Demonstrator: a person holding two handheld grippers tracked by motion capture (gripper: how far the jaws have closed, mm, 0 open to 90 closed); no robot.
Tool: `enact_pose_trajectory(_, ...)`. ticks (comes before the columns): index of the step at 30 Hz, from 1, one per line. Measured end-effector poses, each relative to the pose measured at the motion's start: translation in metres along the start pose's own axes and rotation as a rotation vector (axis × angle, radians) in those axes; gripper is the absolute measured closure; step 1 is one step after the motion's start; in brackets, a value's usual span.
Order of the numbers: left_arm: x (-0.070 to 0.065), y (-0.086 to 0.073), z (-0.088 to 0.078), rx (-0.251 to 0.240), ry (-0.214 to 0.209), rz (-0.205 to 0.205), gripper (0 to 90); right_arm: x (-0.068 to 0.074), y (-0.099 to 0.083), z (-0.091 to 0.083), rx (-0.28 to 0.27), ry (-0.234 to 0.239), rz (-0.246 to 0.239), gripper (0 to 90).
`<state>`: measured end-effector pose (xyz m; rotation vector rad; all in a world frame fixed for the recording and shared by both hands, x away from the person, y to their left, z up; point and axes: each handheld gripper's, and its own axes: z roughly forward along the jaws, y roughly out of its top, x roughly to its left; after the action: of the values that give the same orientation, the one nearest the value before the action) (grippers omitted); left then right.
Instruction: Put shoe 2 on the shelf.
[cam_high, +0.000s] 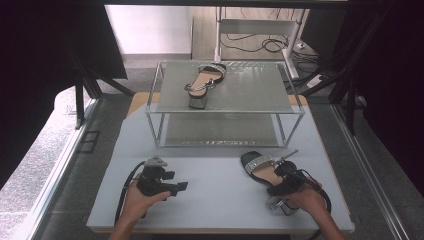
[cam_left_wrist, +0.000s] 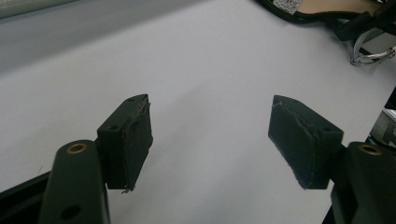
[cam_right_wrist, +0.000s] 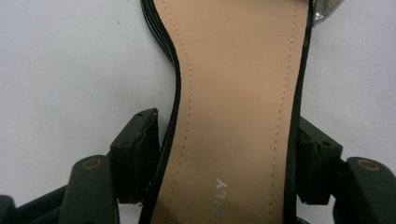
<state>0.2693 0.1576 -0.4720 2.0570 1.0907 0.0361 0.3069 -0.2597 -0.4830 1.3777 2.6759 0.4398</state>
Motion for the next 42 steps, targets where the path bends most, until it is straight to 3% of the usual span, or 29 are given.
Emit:
enact_pose_trajectory(5, 0.000, 0.000, -0.001, -0.002, 0.002, 0.000, 30.5, -0.006, 0.001, -0.001, -0.010, 0.017, 0.038, 39.1)
enact_pose_trajectory(14, 0.001, 0.000, 0.001, 0.001, 0.002, -0.004, 30.5, -0.016, -0.002, -0.003, -0.036, 0.068, 0.064, 40.9)
enact_pose_trajectory(25, 0.003, -0.001, -0.001, -0.007, -0.006, -0.012, 30.5, -0.023, -0.007, -0.016, -0.134, 0.219, 0.100, 41.6)
enact_pose_trajectory(32, 0.005, -0.001, -0.004, -0.020, -0.014, -0.025, 30.5, -0.022, -0.011, -0.039, -0.208, 0.270, 0.092, 41.6)
enact_pose_trajectory(42, 0.006, -0.001, -0.006, -0.030, -0.015, -0.029, 30.7, -0.013, -0.005, -0.077, -0.302, 0.322, 0.041, 41.8)
